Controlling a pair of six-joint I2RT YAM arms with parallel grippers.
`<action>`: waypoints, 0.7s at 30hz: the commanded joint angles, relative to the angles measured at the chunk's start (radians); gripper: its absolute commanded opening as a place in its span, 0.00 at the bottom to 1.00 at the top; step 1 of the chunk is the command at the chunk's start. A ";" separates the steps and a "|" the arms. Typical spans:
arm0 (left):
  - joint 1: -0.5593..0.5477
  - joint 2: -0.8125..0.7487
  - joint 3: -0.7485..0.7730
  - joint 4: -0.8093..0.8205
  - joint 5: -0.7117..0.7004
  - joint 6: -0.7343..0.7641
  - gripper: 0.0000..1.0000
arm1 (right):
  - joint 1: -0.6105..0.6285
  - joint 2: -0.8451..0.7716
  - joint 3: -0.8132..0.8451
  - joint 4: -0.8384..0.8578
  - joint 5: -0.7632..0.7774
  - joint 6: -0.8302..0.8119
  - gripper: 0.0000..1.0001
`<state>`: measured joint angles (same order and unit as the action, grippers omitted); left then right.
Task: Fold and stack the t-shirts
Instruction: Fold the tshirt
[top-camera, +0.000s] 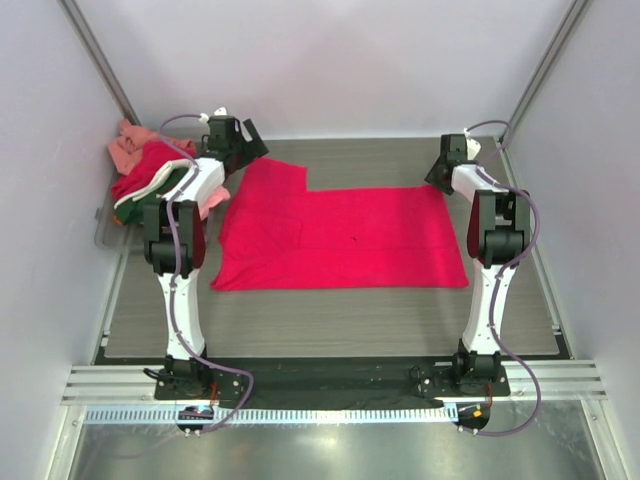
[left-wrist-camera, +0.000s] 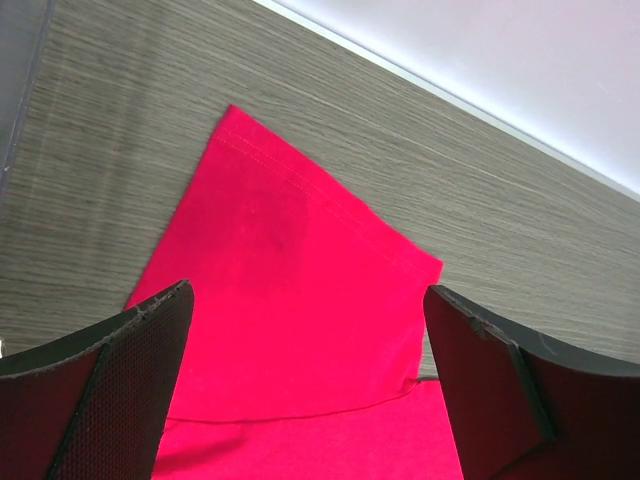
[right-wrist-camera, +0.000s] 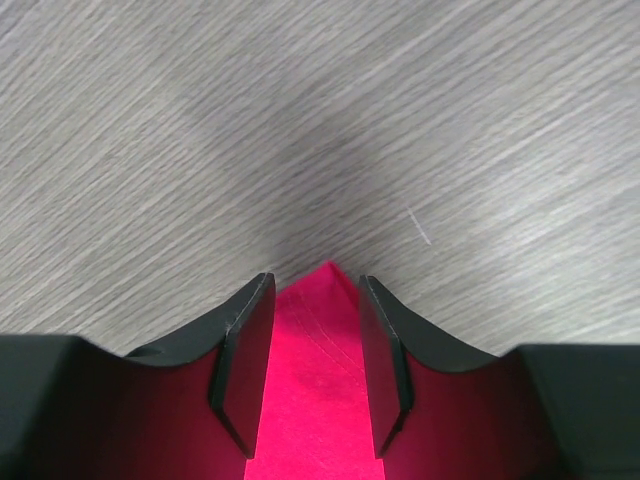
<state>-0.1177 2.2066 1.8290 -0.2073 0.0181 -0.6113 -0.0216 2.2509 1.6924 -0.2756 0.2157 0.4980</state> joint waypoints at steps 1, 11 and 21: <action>0.000 0.004 0.042 -0.006 -0.010 0.024 0.97 | -0.003 -0.016 -0.005 -0.119 0.077 -0.013 0.46; 0.000 0.016 0.053 -0.012 -0.009 0.018 0.97 | -0.003 -0.053 -0.051 -0.103 0.060 -0.016 0.51; 0.001 0.042 0.076 -0.023 -0.072 0.019 0.97 | 0.003 -0.004 -0.023 -0.096 -0.045 -0.022 0.43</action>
<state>-0.1173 2.2368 1.8523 -0.2298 -0.0261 -0.6083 -0.0238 2.2242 1.6642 -0.3149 0.2333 0.4774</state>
